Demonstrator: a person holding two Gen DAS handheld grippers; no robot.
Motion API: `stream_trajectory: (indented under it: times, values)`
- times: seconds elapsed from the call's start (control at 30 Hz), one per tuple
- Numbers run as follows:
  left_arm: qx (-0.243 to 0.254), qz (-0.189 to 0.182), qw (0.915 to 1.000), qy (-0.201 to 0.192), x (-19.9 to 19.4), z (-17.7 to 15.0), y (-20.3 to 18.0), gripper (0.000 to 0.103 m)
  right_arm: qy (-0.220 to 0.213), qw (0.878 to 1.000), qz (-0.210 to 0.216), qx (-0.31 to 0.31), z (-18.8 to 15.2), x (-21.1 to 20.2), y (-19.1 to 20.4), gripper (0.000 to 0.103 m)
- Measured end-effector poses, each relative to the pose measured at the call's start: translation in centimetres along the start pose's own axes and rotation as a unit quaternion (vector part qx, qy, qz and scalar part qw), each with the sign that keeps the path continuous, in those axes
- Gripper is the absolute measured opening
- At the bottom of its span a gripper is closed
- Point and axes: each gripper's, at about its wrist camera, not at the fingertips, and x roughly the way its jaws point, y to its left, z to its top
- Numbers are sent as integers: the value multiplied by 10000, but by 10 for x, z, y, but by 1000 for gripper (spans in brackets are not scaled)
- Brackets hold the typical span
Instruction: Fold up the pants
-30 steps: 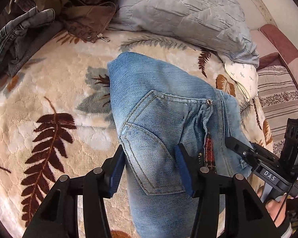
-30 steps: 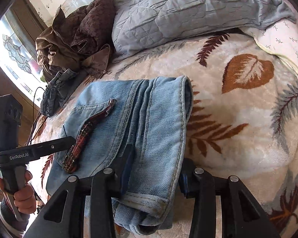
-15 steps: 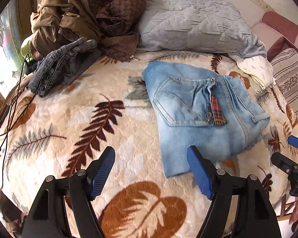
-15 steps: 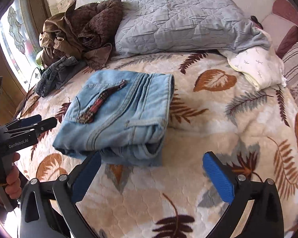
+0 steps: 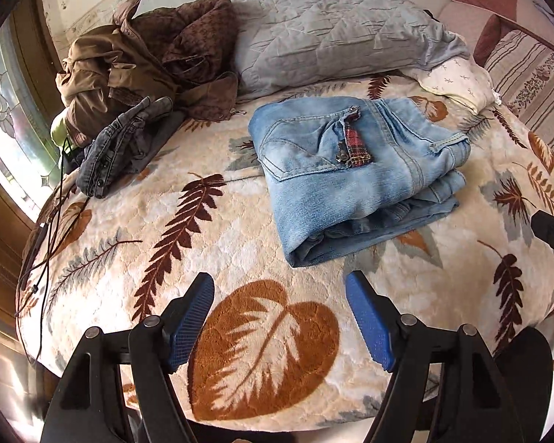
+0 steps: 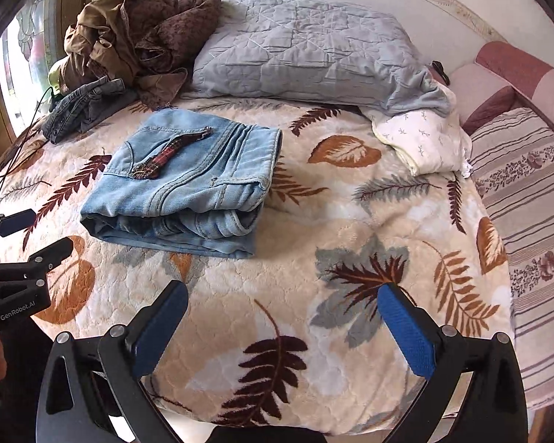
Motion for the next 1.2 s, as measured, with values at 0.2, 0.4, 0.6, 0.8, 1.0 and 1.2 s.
stream_trajectory:
  times: [0.2,0.4,0.6,0.8,1.0,1.2]
  values:
    - [-8,-303,9995,60,-8,-3,-4,73,-65,9999,-31,-78,-7,-9,-4,103]
    - [13,-365,9993,75,-10,-4,-4,73,-9,10000,4,-8,-19,-10,-9,103]
    - [72,-480,9988,58,-9,-1,-6,73,73,9999,55,73,-25,-7,-14,103]
    - [75,-663,9978,3,-15,2,-10,73,139,9998,31,144,-27,-5,-18,103]
    - [99,-772,9970,-43,-20,6,-14,73,161,9998,-10,127,-27,-3,-19,103]
    - [115,-821,9965,-109,-26,9,-20,73,166,9998,-56,116,-27,-1,-22,103]
